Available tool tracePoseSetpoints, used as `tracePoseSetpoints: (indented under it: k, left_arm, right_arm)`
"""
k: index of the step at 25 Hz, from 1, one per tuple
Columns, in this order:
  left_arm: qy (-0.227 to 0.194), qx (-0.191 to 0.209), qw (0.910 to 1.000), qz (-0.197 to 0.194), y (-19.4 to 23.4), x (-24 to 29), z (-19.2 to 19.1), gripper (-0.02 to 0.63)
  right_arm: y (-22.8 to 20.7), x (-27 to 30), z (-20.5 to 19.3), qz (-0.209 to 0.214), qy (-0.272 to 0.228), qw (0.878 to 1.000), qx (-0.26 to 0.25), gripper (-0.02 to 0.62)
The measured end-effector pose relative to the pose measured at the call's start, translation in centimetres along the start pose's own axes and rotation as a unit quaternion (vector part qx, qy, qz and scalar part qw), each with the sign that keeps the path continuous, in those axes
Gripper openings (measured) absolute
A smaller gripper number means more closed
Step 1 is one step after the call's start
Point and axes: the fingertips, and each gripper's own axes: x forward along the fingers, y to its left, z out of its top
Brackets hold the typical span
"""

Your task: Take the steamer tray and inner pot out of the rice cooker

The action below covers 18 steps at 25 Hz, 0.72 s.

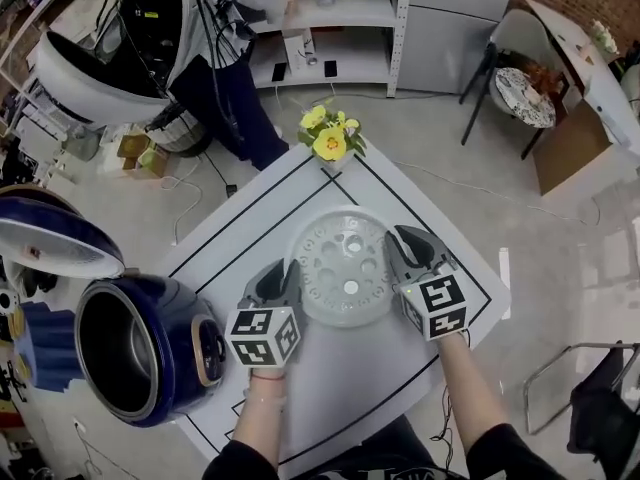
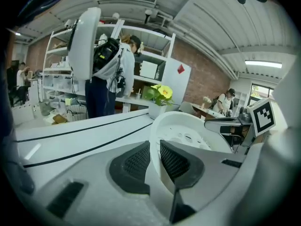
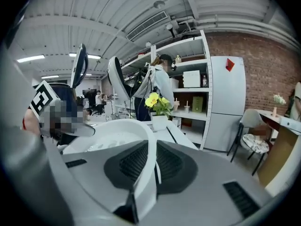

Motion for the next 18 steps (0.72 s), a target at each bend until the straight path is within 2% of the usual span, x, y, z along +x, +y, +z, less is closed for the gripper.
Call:
tracePoseSetpoints:
  k: [4, 10, 18]
  left_arm:
    - [0.001, -0.005, 0.9999, 0.009, 1.2, 0.8, 0.0, 0.067]
    - [0.015, 0.033, 0.9991, 0.023, 2.3, 1.7, -0.3, 0.072]
    - [0.027, 0.047, 0.9979, 0.036, 2.6, 2.5, -0.3, 0.077]
  right_arm:
    - [0.2, 1.7, -0.7, 0.006, 0.013, 1.000, 0.005, 0.052]
    - [0.5, 3.3, -1.1, 0.015, 0.023, 1.000, -0.001, 0.055]
    - [0.1, 3.9, -1.7, 0.009, 0.037, 0.999, -0.010, 0.058]
